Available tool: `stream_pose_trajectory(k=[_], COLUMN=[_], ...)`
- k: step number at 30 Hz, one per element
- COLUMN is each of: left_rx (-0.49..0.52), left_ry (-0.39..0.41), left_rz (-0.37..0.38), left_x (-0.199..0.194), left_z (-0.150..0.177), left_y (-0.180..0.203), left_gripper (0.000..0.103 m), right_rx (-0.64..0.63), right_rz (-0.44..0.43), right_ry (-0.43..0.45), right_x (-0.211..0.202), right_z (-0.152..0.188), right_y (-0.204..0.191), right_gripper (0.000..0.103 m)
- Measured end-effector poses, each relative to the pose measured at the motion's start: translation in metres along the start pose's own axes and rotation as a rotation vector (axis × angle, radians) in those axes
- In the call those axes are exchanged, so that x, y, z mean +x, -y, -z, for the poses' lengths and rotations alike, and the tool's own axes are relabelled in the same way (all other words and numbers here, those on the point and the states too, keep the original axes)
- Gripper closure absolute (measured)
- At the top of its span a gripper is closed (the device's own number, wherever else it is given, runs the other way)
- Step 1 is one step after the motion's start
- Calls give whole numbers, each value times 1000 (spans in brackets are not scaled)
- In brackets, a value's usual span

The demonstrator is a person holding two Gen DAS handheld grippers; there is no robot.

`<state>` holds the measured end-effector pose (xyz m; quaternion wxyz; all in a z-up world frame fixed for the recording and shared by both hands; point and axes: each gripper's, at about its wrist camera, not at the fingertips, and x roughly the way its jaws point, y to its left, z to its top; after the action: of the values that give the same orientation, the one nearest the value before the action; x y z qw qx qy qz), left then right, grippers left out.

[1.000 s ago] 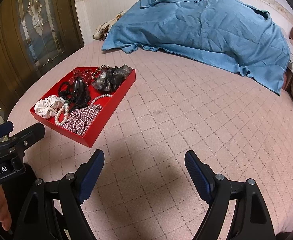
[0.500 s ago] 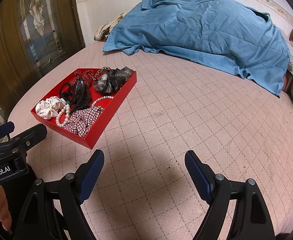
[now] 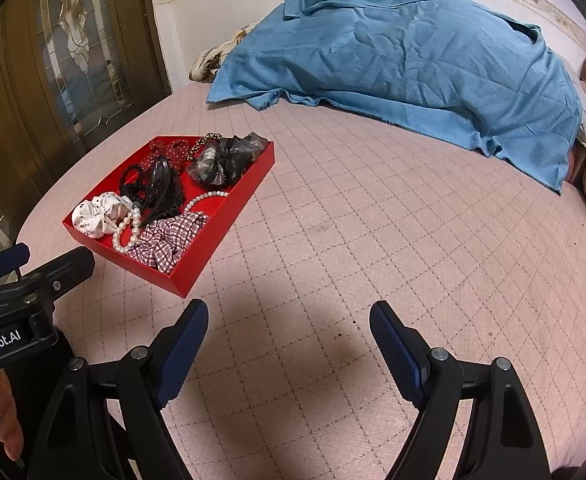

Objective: Organize jewelry

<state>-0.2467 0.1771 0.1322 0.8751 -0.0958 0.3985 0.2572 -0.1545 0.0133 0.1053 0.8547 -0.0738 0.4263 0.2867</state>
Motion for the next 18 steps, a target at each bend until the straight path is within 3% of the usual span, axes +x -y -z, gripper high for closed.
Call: stream_pose_trajectory(k=[18], left_rx=[-2], left_ry=[-4], left_rz=[-6], left_x=[1], left_z=[1], left_y=[-1], left_gripper=[0], right_rx=[-8], right_rz=[-9], right_ry=[6], right_x=[-2], right_z=[1], right_y=[-3], right_gripper=[16])
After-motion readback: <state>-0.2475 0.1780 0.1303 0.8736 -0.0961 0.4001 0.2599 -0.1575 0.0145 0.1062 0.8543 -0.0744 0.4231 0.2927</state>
